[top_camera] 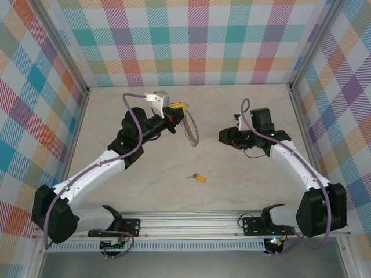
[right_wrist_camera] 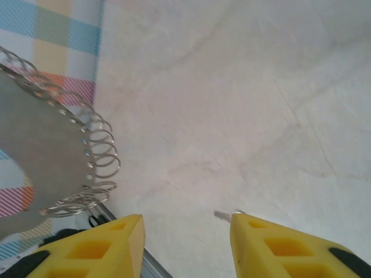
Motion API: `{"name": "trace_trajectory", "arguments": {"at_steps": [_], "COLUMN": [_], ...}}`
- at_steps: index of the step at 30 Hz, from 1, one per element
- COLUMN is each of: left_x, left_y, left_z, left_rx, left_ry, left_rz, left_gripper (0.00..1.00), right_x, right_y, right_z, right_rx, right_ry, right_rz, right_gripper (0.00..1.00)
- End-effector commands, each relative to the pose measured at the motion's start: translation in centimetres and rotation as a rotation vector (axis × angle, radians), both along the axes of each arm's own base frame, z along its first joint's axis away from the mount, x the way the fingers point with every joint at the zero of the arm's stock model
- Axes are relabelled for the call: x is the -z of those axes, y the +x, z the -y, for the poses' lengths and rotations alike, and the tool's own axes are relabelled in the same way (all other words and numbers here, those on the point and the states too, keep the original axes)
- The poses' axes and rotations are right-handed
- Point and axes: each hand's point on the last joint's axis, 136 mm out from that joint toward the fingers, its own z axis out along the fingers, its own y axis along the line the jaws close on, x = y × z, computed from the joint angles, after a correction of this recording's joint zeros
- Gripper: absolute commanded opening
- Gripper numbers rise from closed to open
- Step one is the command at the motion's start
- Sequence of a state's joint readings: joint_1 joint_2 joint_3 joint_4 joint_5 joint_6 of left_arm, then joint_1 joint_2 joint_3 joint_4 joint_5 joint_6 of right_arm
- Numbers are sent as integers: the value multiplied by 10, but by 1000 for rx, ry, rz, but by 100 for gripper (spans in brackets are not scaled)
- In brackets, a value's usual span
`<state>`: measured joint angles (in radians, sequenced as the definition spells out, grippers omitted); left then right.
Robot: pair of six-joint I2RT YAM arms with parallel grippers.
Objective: Put the keys on the keyring
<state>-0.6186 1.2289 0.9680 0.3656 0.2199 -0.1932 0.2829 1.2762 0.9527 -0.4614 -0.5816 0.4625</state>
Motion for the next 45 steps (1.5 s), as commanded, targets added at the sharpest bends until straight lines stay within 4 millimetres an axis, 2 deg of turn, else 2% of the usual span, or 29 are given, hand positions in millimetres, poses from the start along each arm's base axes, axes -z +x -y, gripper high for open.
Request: {"name": "trace_trajectory", "arguments": {"at_steps": [1,5,9,15,18,29,45], "left_x": [-12,-5,-4,-5,-5,-1,-3], "left_y": [-4,-12,-18,-26,-29,-36,-36], "left_z": [-15,-25,-36,-45,-48,-54,-58], "left_rx": [-49,-68,-95,-107,-111,-118,-117], "left_ry": [-24,6,6,-1,-3,-26,-57], "left_rz": [47,42,50,61,59,64,81], "left_gripper": [0,0,0,0,0,0,0], "right_x": [25,55,86,110,119,137,155], "right_y": [-16,-29,-43,-53,-55,-55,-54], "right_z": [0,-9,-20,-32,-40,-74,-86], "right_rx": [4,23,60,132,156,135,110], "right_ry": [-118,-205,-255,-309,-316,-364,-393], "right_rz": [-80,-164,-253,-340,-387,-441,-480], "right_gripper": [40,37,30,28,31,32,31]}}
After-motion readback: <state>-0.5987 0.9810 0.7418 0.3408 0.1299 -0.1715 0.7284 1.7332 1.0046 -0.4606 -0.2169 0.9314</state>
